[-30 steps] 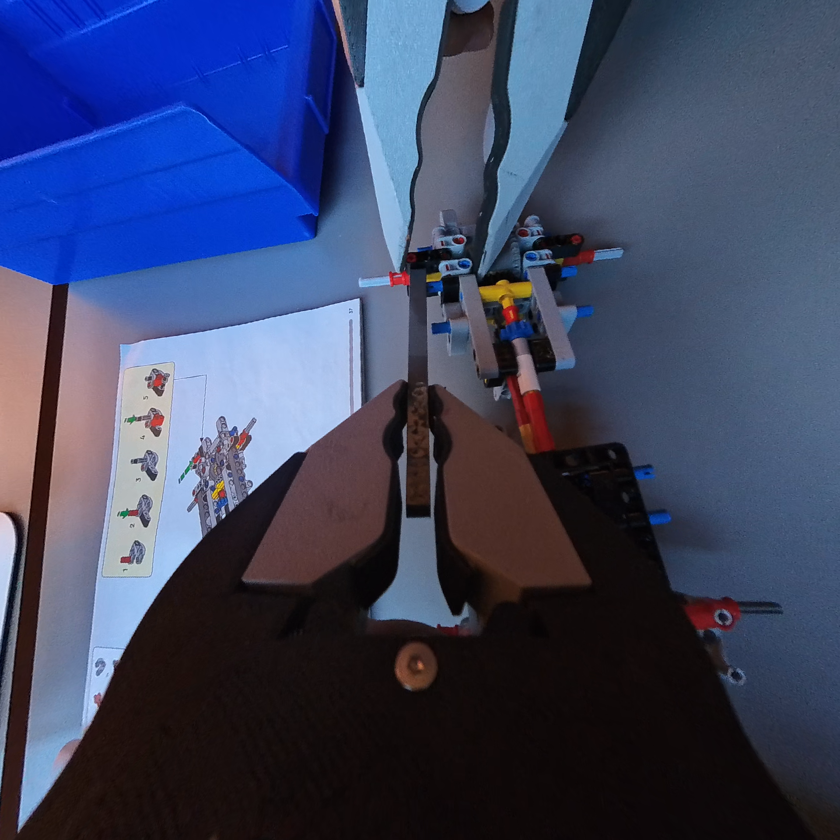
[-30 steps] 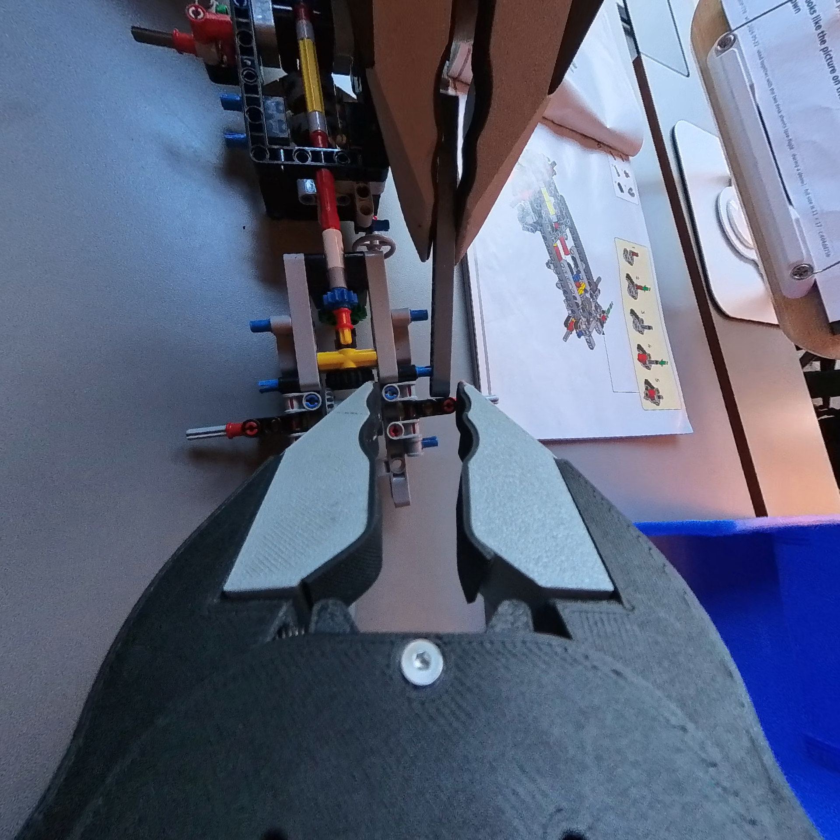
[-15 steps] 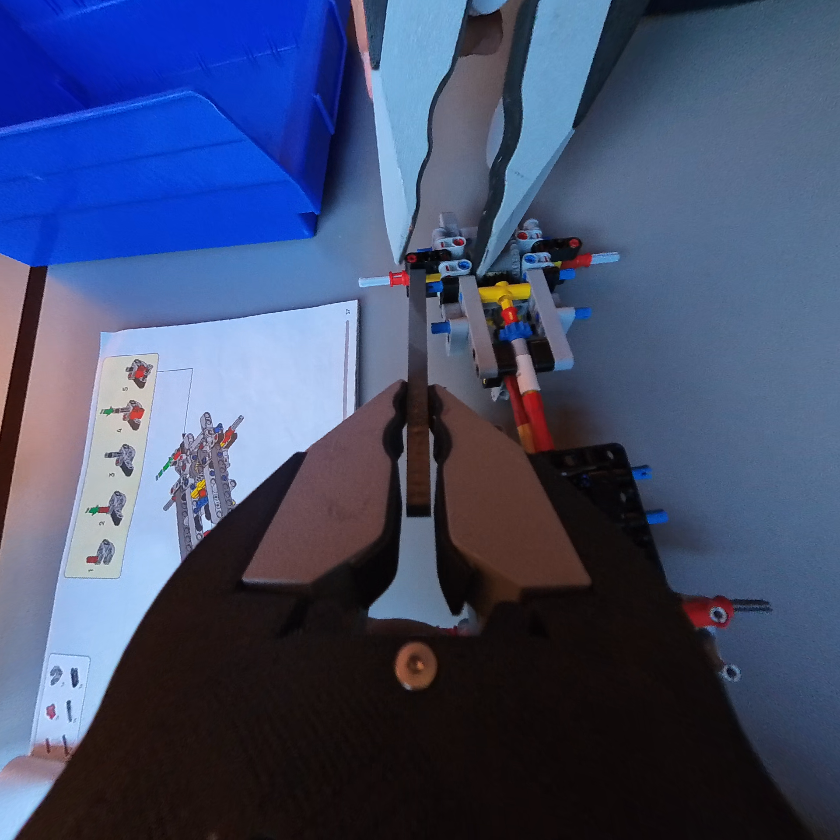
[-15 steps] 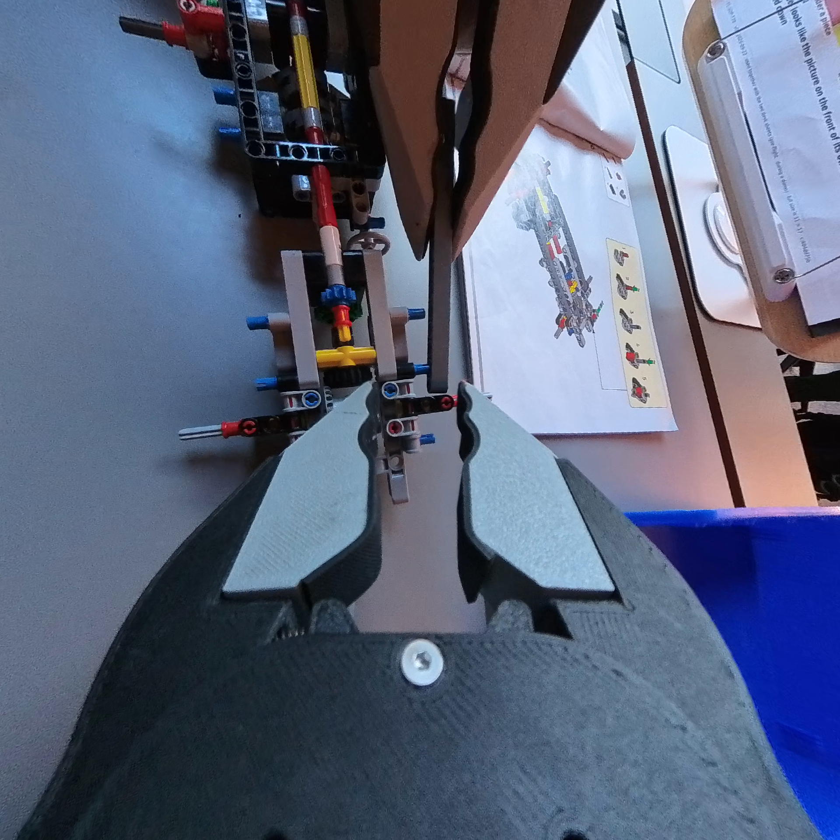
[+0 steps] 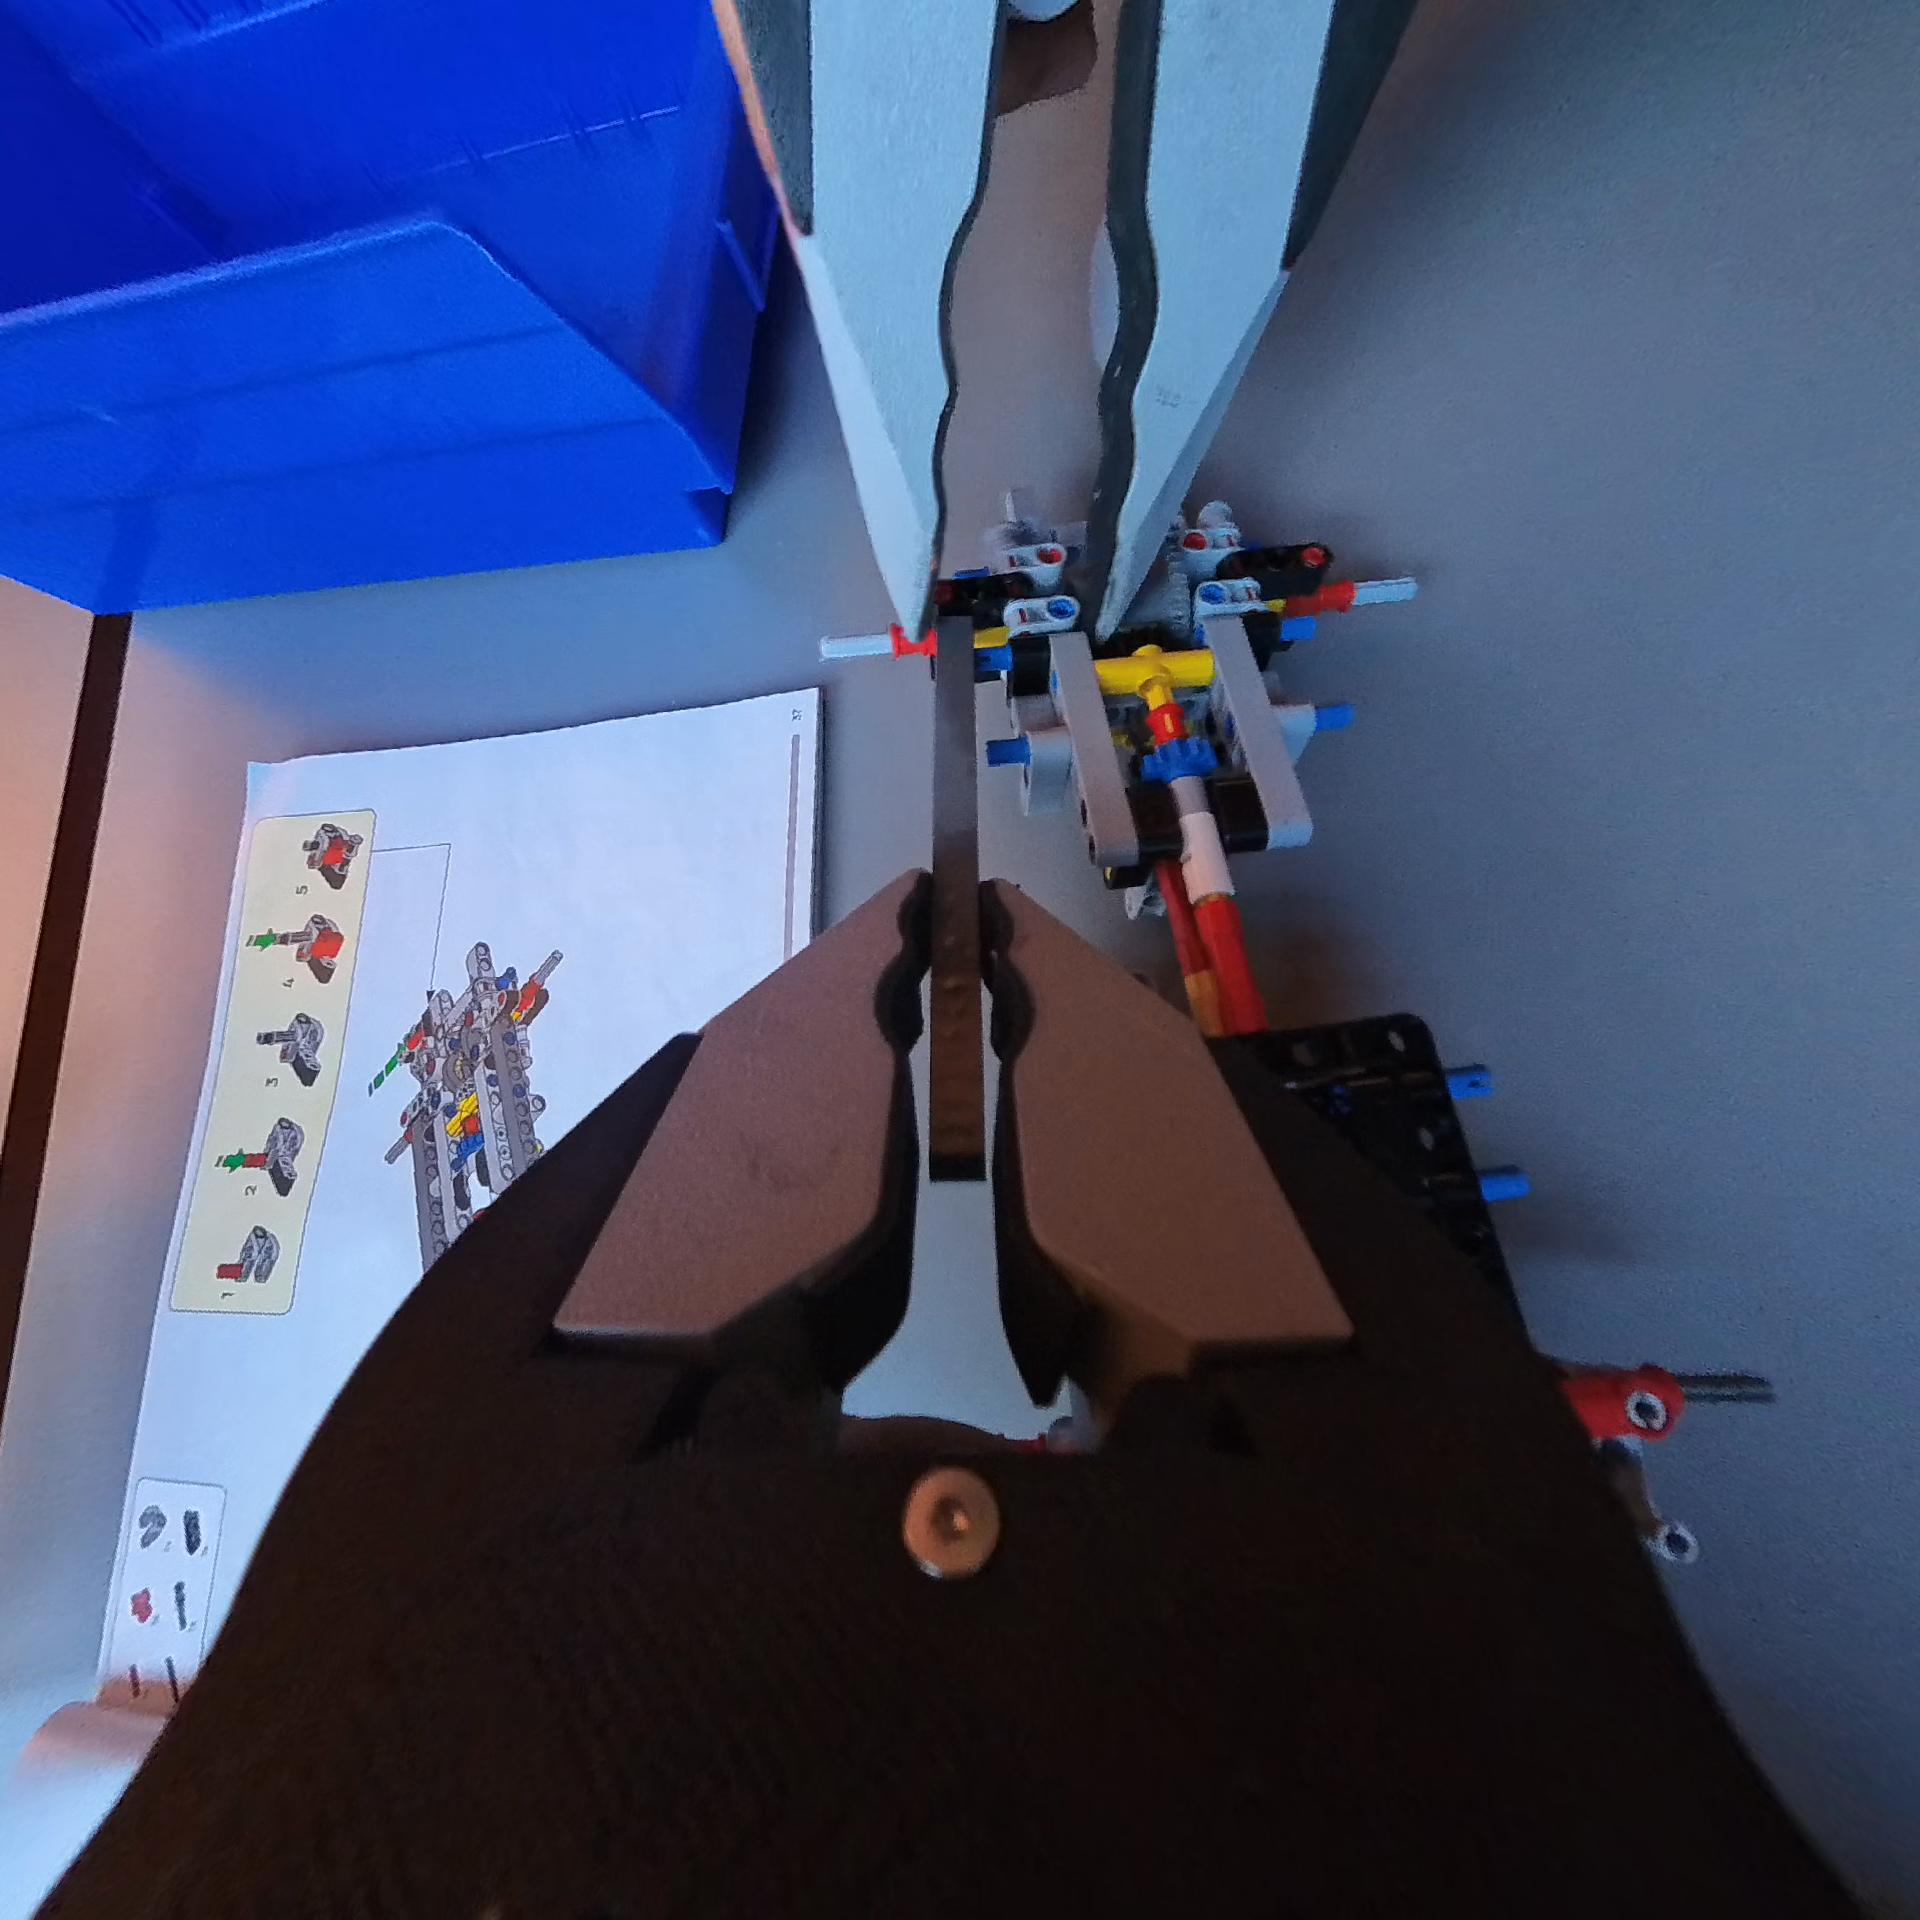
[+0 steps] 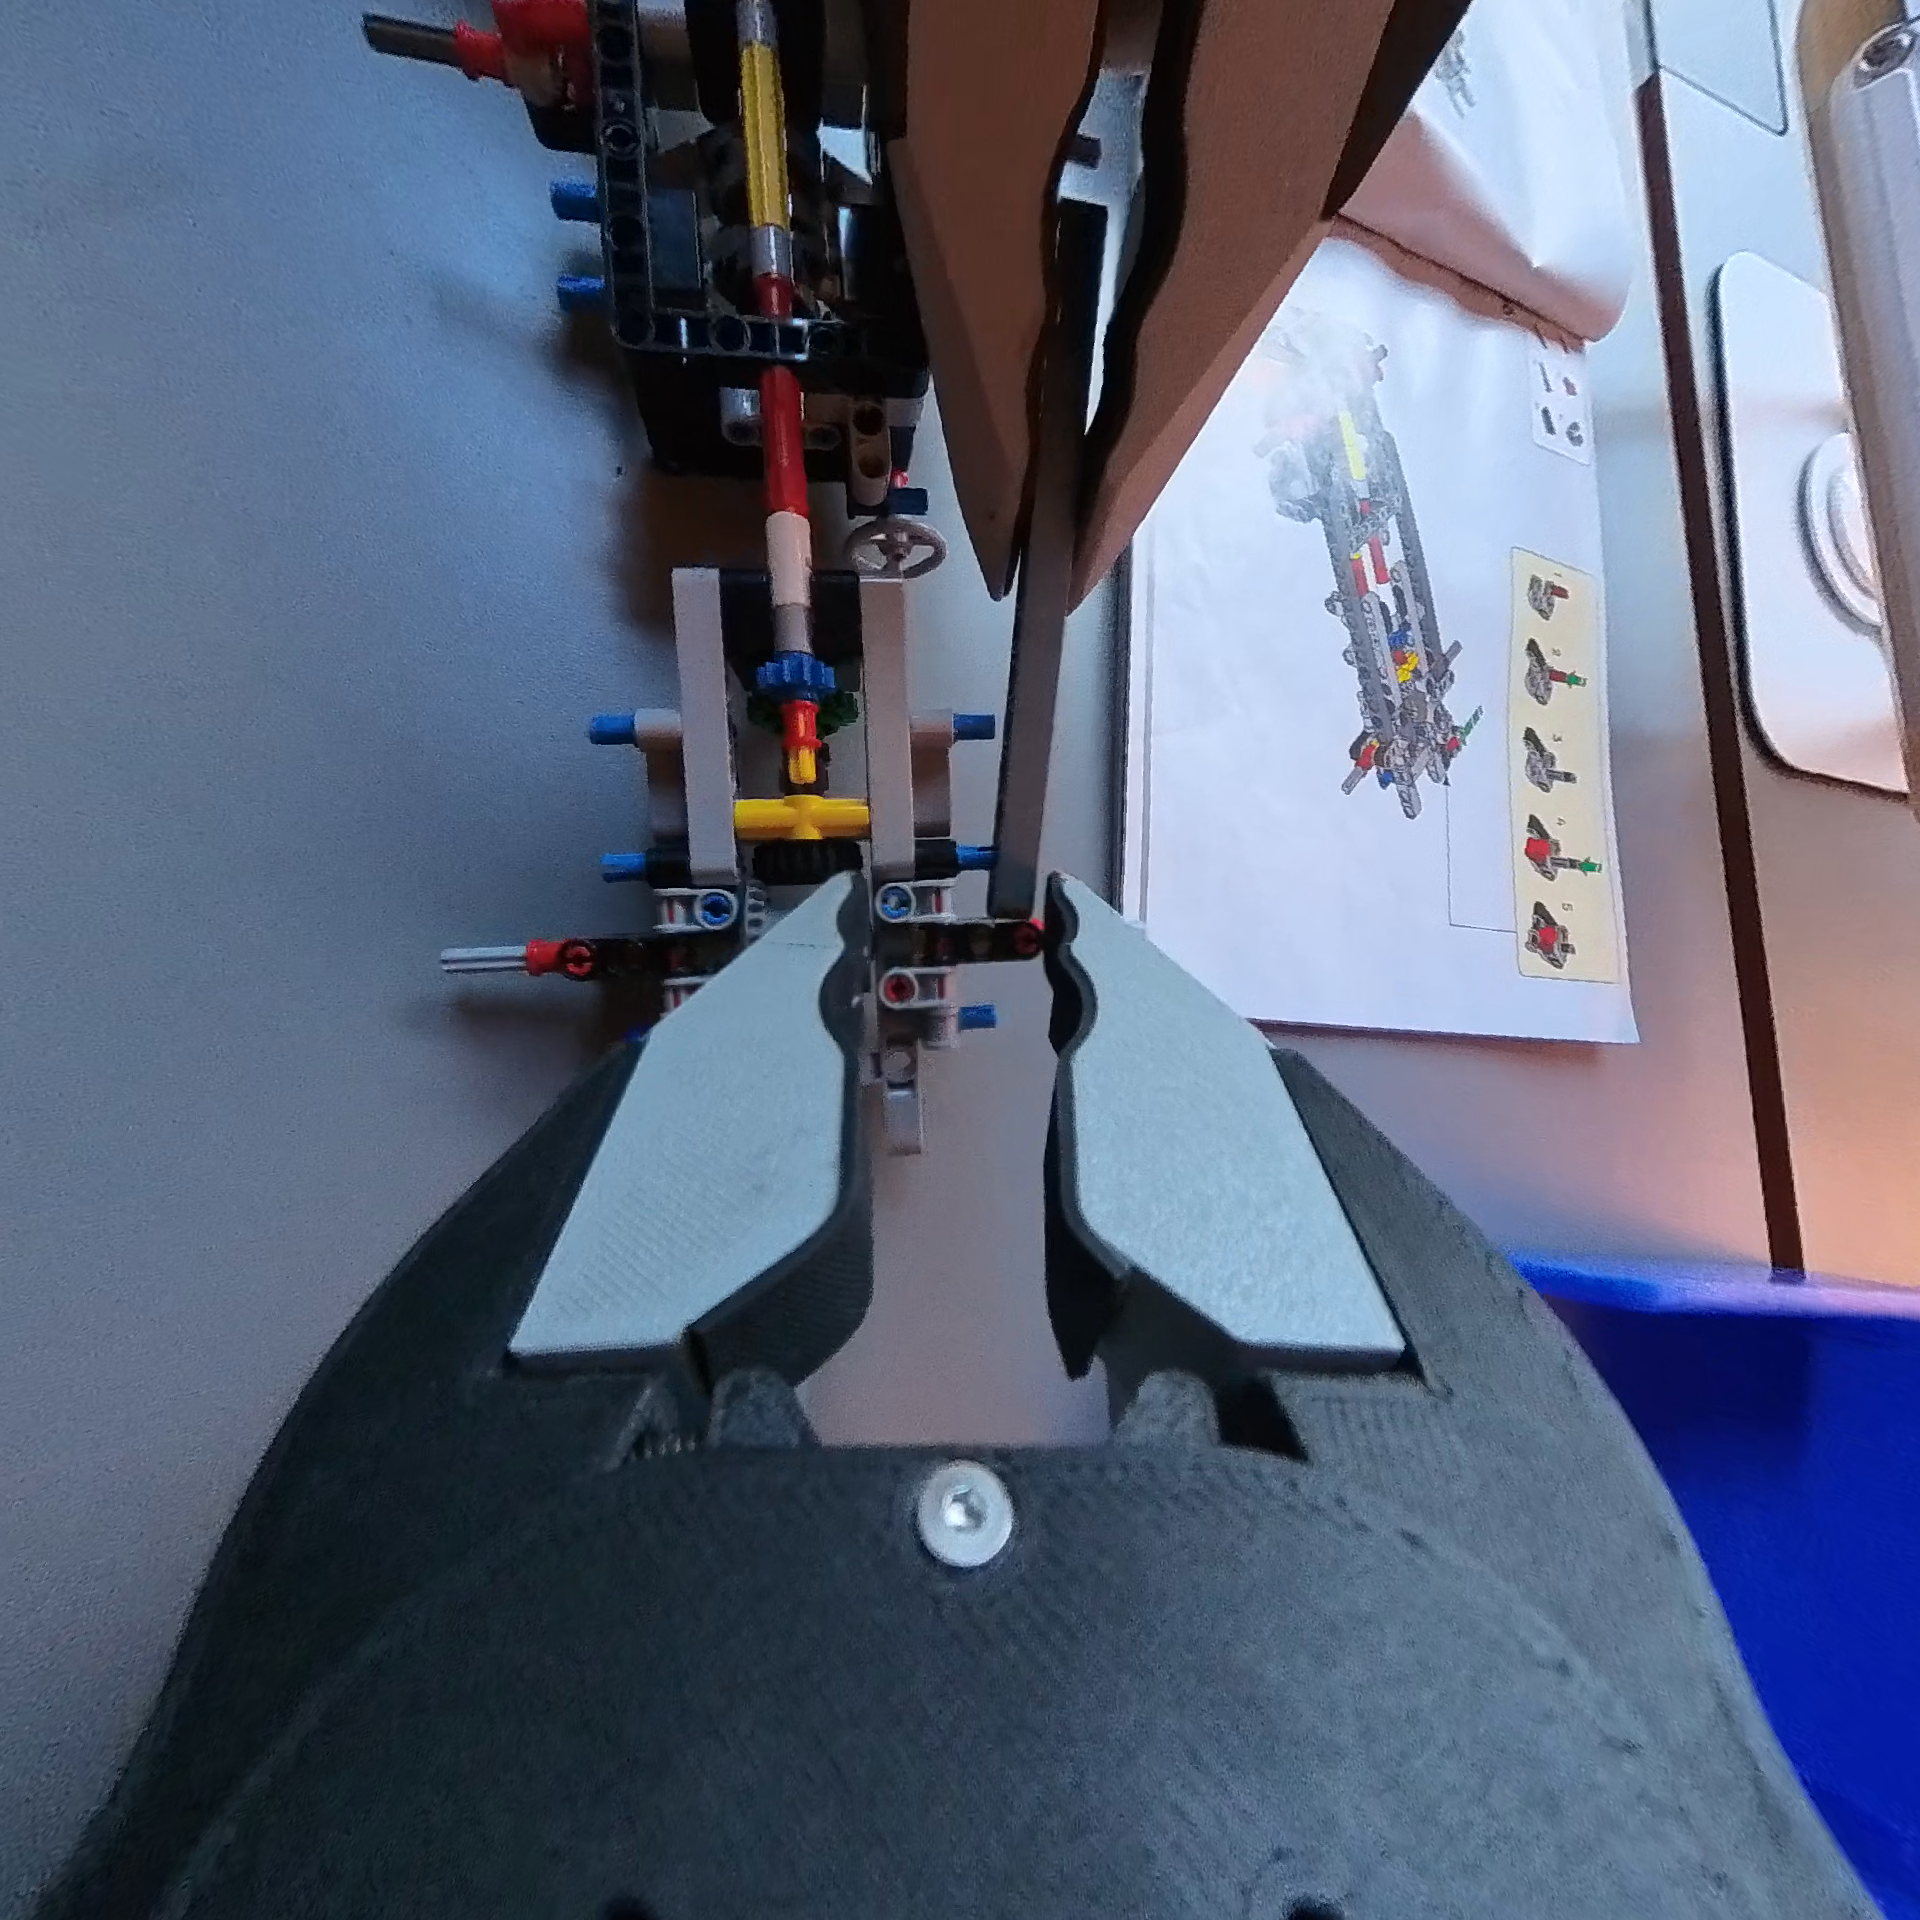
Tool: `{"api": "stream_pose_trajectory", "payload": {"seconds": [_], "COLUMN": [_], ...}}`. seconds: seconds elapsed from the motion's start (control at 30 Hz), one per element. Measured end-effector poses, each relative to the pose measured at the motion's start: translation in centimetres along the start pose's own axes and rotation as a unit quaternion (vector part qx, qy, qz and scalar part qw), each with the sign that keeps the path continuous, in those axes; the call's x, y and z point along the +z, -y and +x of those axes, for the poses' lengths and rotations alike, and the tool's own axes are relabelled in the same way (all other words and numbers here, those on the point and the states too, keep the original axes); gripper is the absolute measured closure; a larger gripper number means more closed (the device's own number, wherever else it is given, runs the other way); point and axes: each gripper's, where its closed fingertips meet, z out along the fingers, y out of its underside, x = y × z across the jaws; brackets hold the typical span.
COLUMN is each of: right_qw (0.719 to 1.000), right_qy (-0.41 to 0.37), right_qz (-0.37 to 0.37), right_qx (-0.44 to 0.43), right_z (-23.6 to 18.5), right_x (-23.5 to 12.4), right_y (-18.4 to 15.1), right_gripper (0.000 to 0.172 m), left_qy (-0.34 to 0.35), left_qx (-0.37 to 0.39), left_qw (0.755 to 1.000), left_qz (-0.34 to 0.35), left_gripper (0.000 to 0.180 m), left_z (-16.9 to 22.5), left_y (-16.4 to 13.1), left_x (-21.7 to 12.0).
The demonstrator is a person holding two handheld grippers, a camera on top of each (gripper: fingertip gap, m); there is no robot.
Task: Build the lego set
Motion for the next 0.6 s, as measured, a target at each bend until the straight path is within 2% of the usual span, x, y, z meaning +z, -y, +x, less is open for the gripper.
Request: {"api": "stream_pose_trajectory", "payload": {"seconds": [0.6], "right_qw": [0.995], "right_qy": [0.069], "right_qz": [-0.029], "right_qx": [-0.070], "right_z": [-0.46], "right_x": [0.54], "right_y": [0.37], "right_gripper": [0.143], "left_qy": [0.000], "left_qx": [-0.008], "left_qw": [1.000], "left_qz": [-0.008], "left_gripper": [0.174], "left_z": [0.60], "left_y": [-0.80], "left_x": [-0.08]}}
